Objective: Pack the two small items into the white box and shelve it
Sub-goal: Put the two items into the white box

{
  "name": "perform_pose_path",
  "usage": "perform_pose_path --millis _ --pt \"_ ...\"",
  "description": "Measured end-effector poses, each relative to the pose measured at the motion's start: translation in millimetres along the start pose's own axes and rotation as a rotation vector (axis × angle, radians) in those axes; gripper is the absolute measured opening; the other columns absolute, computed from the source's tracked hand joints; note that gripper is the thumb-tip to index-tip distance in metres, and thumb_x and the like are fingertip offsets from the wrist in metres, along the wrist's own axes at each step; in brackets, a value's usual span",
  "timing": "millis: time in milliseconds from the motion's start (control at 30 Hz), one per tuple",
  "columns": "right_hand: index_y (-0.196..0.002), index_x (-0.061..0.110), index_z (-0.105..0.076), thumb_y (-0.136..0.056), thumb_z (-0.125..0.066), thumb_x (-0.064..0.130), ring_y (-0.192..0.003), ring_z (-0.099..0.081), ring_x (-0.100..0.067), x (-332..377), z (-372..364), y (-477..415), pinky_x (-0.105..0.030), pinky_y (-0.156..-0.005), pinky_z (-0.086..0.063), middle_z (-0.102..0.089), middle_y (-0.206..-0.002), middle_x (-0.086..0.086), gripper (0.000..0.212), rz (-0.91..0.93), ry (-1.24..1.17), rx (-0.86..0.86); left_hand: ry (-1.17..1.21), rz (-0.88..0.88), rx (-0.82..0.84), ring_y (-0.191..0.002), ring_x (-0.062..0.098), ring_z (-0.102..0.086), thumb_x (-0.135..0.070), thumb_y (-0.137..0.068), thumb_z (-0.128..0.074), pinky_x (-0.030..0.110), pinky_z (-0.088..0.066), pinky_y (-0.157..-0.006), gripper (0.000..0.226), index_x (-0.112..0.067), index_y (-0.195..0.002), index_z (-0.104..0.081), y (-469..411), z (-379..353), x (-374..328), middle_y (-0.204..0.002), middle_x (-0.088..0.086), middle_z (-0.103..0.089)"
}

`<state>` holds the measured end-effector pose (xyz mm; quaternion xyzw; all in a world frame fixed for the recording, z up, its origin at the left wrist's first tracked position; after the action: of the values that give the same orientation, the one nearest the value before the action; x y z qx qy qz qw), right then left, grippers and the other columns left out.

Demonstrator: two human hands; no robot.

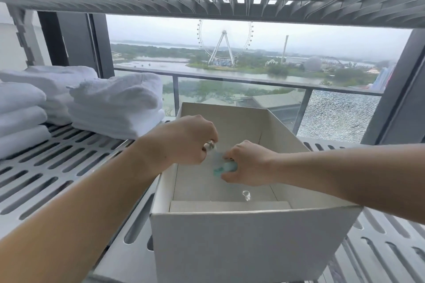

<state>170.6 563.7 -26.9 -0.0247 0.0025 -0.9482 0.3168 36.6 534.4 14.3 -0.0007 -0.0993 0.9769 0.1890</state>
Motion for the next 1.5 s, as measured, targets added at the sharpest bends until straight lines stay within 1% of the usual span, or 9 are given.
perform_pose_path --millis 167,400,567,700,933,1000,1100,1300,1500 --pt "-0.102 0.007 -0.054 -0.086 -0.056 0.044 -0.096 -0.053 -0.031 -5.2 -12.4 -1.0 -0.036 -0.082 -0.047 -0.054 -0.109 -0.01 0.041 0.03 0.085 0.228 -0.006 0.014 -0.006 -0.102 0.024 -0.057 -0.019 -0.085 -0.047 0.039 -0.051 -0.084 0.035 -0.028 -0.115 -0.061 -4.9 -1.5 1.6 -0.113 0.0 -0.063" --pt "-0.143 0.003 -0.023 -0.095 -0.042 0.014 -0.129 -0.034 -0.043 -10.4 -13.4 13.4 -0.053 -0.104 -0.034 -0.021 -0.148 -0.024 0.052 0.114 0.228 0.372 -0.031 0.009 0.025 -0.103 0.024 -0.057 -0.02 -0.086 -0.047 0.038 -0.05 -0.086 0.034 -0.027 -0.115 -0.062 -5.3 -0.6 -0.7 -0.113 0.0 -0.063" --pt "-0.145 0.034 0.007 -0.094 -0.033 0.012 -0.114 -0.05 -0.037 -8.3 -20.2 12.5 -0.045 -0.092 -0.045 0.001 -0.155 0.0 0.068 0.097 0.468 0.508 -0.042 0.017 0.039 -0.099 0.024 -0.059 -0.016 -0.084 -0.046 0.038 -0.052 -0.084 0.029 -0.022 -0.105 -0.065 -5.7 -1.6 1.0 -0.108 0.001 -0.066" --pt "-0.144 0.038 0.013 -0.089 -0.029 0.005 -0.114 -0.048 -0.032 -7.0 -17.5 10.1 -0.033 -0.078 -0.037 0.017 -0.156 0.0 0.076 0.051 0.504 0.6 -0.022 0.008 0.015 -0.099 0.018 -0.056 -0.017 -0.085 -0.045 0.03 -0.049 -0.08 0.034 -0.027 -0.111 -0.064 -6.4 -0.1 1.7 -0.11 -0.003 -0.065" --pt "-0.147 0.025 0.0 -0.092 -0.032 0.012 -0.112 -0.042 -0.024 -13.5 -7.7 19.2 -0.032 -0.077 -0.029 -0.012 -0.154 -0.004 0.066 -0.072 0.556 0.694 -0.039 -0.029 0.01 -0.091 0.021 -0.059 -0.014 -0.08 -0.045 0.034 -0.052 -0.078 0.027 -0.015 -0.097 -0.065 -8.0 -0.3 1.1 -0.096 0.004 -0.069" --pt "-0.147 0.019 0.0 -0.093 -0.034 0.015 -0.112 -0.043 -0.024 -12.1 -4.6 20.6 -0.032 -0.083 -0.034 -0.014 -0.155 -0.006 0.064 -0.068 0.534 0.654 -0.048 -0.039 0.017 -0.091 0.022 -0.059 -0.014 -0.078 -0.045 0.034 -0.05 -0.077 0.027 -0.015 -0.096 -0.065 -8.2 -1.3 1.4 -0.095 0.006 -0.069" --pt "-0.146 0.022 0.014 -0.097 -0.032 0.019 -0.138 -0.024 -0.028 -11.0 0.2 26.9 -0.032 -0.104 -0.027 0.012 -0.157 0.001 0.067 -0.031 0.455 0.666 -0.058 -0.049 0.024 -0.094 0.022 -0.059 -0.014 -0.077 -0.044 0.036 -0.052 -0.08 0.027 -0.015 -0.096 -0.064 -7.9 -3.2 2.8 -0.096 0.005 -0.069" --pt "-0.148 0.025 0.002 -0.099 -0.031 0.033 -0.139 -0.024 -0.028 -19.3 15.3 46.1 -0.04 -0.112 -0.023 -0.011 -0.158 -0.001 0.06 -0.024 0.407 0.719 -0.013 -0.064 0.021 -0.103 0.017 -0.054 -0.015 -0.081 -0.046 0.036 -0.047 -0.087 0.033 -0.023 -0.105 -0.066 -11.0 -2.5 2.7 -0.109 -0.004 -0.062" --pt "-0.147 0.024 0.006 -0.098 -0.035 0.034 -0.143 -0.016 -0.02 -26.9 15.9 58.9 -0.038 -0.114 -0.021 0.0 -0.158 0.009 0.065 0.121 0.361 0.567 -0.078 -0.157 0.118 -0.098 0.016 -0.056 -0.02 -0.08 -0.049 0.031 -0.047 -0.083 0.034 -0.028 -0.11 -0.063 -14.9 -8.2 -1.1 -0.108 -0.007 -0.06"
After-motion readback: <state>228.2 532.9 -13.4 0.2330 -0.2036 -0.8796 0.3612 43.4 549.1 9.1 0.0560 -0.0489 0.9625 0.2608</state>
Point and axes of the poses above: each hand's wrist, its own y-axis away from the middle knuckle, its own z-axis out of the back of the hand, x = y × z, the point moved 3 cm from there along -y, towards the middle knuckle
